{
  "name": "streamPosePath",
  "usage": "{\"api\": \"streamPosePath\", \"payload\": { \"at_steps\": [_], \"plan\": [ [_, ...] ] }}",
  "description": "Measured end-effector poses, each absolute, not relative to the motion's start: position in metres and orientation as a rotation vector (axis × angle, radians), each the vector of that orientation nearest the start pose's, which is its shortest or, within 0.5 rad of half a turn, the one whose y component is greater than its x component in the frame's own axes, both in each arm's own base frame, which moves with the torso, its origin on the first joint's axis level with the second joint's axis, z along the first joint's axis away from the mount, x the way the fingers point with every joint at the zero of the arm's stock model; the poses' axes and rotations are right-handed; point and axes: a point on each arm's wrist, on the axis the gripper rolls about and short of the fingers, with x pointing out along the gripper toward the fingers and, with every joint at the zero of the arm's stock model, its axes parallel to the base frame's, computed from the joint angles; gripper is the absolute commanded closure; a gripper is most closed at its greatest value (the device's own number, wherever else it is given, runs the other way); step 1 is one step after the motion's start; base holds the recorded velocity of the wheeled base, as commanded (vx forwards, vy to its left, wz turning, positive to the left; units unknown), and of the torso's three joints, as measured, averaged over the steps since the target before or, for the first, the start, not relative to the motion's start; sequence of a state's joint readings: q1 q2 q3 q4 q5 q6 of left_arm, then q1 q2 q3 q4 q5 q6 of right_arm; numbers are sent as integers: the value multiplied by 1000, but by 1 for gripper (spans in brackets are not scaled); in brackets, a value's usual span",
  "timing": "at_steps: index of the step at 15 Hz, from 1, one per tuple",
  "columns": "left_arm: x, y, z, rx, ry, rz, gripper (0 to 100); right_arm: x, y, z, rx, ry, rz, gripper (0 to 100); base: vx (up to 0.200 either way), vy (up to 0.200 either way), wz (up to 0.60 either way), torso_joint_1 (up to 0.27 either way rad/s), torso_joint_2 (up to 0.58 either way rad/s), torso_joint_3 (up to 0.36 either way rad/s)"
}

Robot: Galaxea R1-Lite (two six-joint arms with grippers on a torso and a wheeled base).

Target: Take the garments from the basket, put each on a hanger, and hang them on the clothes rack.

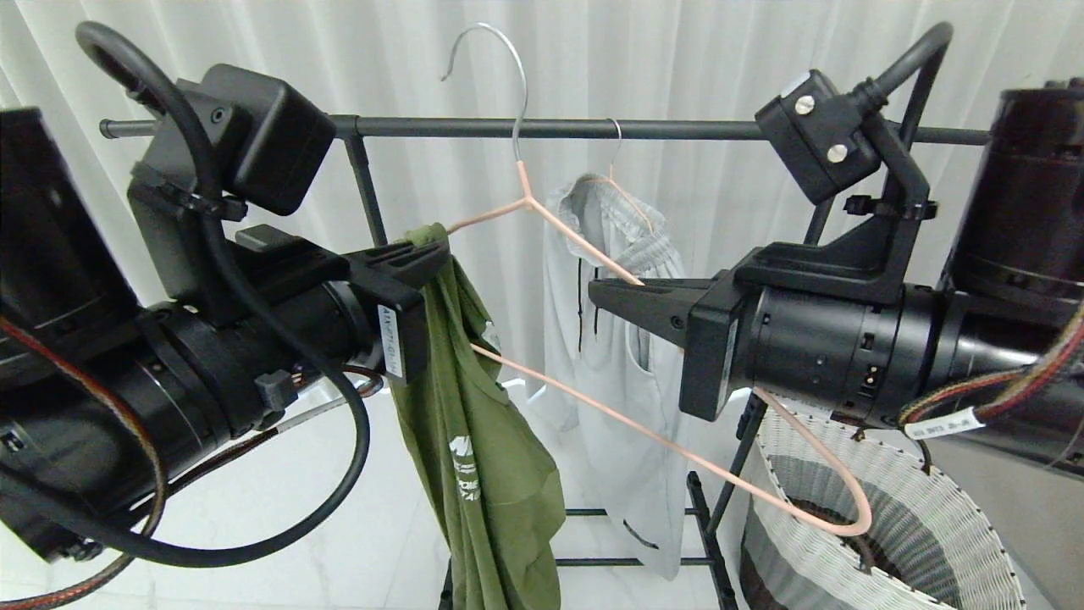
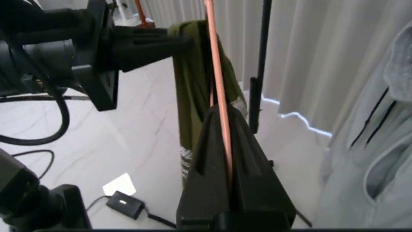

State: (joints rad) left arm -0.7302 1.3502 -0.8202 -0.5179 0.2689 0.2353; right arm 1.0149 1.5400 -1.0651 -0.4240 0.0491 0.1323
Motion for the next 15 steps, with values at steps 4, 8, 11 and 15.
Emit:
{"api": "streamPosePath", "payload": {
  "at_steps": [4, 8, 11, 15],
  "plan": [
    [177, -138, 263, 265, -28, -421, 100, 149, 217, 262, 99, 196, 1007, 100, 0, 0, 0, 0, 0, 0],
    [185, -128, 250, 364, 10, -370, 100, 132, 186, 261, 159, 259, 990, 100, 0, 0, 0, 0, 0, 0],
    [184, -129, 247, 366, 13, -410, 100, 121, 172, 264, 203, 274, 1031, 100, 0, 0, 0, 0, 0, 0],
    [178, -137, 252, 356, -22, -507, 100, 116, 170, 266, 209, 277, 1100, 100, 0, 0, 0, 0, 0, 0]
  ]
}}
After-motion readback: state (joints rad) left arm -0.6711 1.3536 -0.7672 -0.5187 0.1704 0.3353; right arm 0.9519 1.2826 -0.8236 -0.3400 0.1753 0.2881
